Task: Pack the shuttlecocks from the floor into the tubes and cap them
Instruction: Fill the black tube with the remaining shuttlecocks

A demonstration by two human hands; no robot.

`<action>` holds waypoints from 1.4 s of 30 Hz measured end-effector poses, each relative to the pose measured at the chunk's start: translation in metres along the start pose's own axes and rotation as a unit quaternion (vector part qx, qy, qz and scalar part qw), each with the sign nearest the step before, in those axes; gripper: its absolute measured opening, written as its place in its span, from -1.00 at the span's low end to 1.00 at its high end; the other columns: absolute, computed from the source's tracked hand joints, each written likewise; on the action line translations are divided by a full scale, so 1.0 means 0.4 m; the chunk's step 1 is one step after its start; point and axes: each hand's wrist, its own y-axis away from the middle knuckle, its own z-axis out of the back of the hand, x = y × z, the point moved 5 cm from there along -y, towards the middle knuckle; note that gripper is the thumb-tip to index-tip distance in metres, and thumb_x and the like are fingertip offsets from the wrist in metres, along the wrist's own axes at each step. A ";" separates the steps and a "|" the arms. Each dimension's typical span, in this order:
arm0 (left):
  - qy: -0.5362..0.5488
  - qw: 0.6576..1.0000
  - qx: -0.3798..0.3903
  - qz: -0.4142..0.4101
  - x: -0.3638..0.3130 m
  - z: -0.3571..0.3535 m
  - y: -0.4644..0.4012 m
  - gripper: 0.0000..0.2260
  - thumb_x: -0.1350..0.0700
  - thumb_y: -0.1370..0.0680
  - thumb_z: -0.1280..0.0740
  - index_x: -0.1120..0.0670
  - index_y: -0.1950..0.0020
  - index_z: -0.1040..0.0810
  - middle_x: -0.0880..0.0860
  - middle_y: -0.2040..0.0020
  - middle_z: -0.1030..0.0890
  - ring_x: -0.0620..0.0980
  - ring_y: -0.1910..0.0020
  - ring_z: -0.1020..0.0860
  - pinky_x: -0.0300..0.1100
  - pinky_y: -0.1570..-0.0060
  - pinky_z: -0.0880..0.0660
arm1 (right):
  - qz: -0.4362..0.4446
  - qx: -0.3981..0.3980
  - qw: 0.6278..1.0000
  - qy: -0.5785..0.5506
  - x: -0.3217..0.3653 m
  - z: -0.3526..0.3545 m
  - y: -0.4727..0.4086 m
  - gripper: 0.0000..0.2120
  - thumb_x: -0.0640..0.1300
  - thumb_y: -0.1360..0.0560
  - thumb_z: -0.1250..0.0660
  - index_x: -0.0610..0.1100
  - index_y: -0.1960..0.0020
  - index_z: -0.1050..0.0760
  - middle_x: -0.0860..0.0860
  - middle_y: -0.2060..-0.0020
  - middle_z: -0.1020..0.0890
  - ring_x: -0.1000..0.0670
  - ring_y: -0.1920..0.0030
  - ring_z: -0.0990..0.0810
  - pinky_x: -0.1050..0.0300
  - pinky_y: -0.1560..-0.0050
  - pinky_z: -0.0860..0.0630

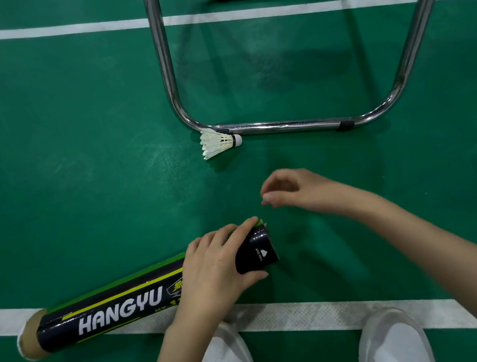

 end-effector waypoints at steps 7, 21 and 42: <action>-0.005 1.000 -0.018 -0.007 0.003 0.015 0.005 -0.21 -0.27 -0.17 -0.49 -0.14 -0.35 -0.33 -0.09 -0.08 -0.59 0.00 0.00 -0.58 -0.07 0.06 -0.48 | 0.012 -0.080 0.989 0.126 0.004 0.025 -0.171 -0.62 -0.10 -0.52 -0.31 -0.15 -0.29 -0.35 -0.05 -0.22 -0.47 0.01 -0.14 -0.48 0.25 -0.10 -0.34; 0.016 0.999 -0.029 -0.004 0.013 0.050 0.010 -0.28 -0.38 -0.22 -0.19 -0.20 -0.35 -0.29 -0.19 -0.09 -0.56 -0.14 -0.02 -0.50 -0.23 0.03 -0.37 | 0.021 -0.074 0.958 0.275 0.007 0.023 -0.366 -0.28 -0.22 -0.41 -0.40 -0.15 -0.47 -0.13 -0.08 -0.42 -0.28 -0.14 -0.41 -0.22 -0.08 -0.36 -0.27; -0.003 1.000 -0.012 -0.008 0.011 0.028 0.026 -0.25 -0.36 -0.18 -0.30 -0.18 -0.35 -0.32 -0.17 -0.07 -0.57 -0.10 0.02 -0.57 -0.17 0.05 -0.44 | -0.049 -0.048 0.973 0.222 -0.069 0.011 -0.218 -0.62 -0.07 -0.41 -0.44 -0.17 -0.11 -0.37 -0.05 0.11 -0.52 -0.03 0.15 -0.46 0.15 0.27 -0.34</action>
